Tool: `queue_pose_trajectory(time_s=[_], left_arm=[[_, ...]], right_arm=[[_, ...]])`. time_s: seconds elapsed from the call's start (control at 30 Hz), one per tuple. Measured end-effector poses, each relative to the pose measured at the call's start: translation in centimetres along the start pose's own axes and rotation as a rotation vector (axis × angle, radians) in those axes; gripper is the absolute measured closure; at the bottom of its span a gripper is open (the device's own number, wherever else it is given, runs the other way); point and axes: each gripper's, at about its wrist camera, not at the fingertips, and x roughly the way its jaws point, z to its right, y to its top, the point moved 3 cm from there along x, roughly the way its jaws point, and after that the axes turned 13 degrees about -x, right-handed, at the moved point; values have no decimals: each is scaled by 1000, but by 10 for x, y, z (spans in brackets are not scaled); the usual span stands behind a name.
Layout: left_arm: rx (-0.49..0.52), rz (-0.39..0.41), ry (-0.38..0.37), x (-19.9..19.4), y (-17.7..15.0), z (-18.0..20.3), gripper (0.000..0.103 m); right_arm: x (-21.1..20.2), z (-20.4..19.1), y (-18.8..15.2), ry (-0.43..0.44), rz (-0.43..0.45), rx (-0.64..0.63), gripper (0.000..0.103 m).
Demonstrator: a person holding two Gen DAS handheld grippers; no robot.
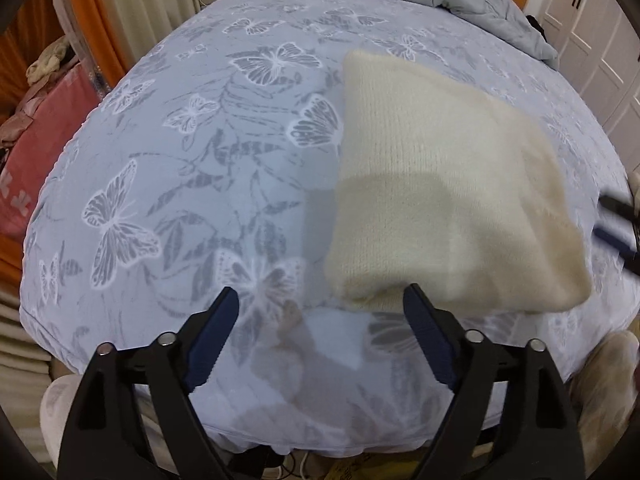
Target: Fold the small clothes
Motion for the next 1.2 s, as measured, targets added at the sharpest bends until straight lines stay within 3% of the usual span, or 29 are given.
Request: queue_pose_trajectory(time_s=[0.03, 0.1, 0.17, 0.27, 0.33, 0.4, 0.43, 0.47, 0.57, 0.67, 0.73, 0.77, 0.87, 0.97, 1.2], left_arm=[[3, -10, 10, 4, -1, 3, 21], [-2, -26, 20, 9, -4, 5, 21], [-10, -45, 29, 16, -4, 7, 20], [-16, -35, 21, 11, -1, 10, 19], [-14, -35, 4, 10, -2, 13, 18], [-6, -43, 15, 15, -5, 16, 17], [-1, -56, 36, 21, -7, 17, 17], [-3, -70, 40, 25, -9, 18, 17], [-22, -79, 34, 24, -10, 16, 18], [-27, -55, -1, 7, -9, 14, 19], [-26, -35, -13, -2, -7, 15, 19], [-24, -36, -11, -2, -7, 16, 19], [-21, -66, 34, 11, -9, 19, 19], [-44, -92, 41, 11, -10, 19, 19], [-3, -20, 4, -31, -16, 37, 19]], right_arm=[[15, -1, -1, -38, -29, -20, 38], [32, -5, -2, -56, -44, -88, 66], [31, -14, 8, -102, -28, -141, 74], [-7, -34, 34, -107, 100, -213, 79], [-8, -28, 41, -109, 94, -219, 80], [31, 0, 29, -135, -63, -176, 78], [47, 13, 18, -131, -104, -160, 71], [44, 18, 16, -119, -77, -136, 63], [9, 13, 20, -90, 26, -33, 67], [-24, -15, 23, -127, 126, -129, 68], [-21, -24, 16, -150, 91, -193, 76], [-3, -24, 10, -185, 20, -229, 81], [41, -5, -8, -240, -100, -238, 84], [24, -10, -2, -228, -71, -179, 84], [-36, -35, -17, -281, 46, -237, 78]])
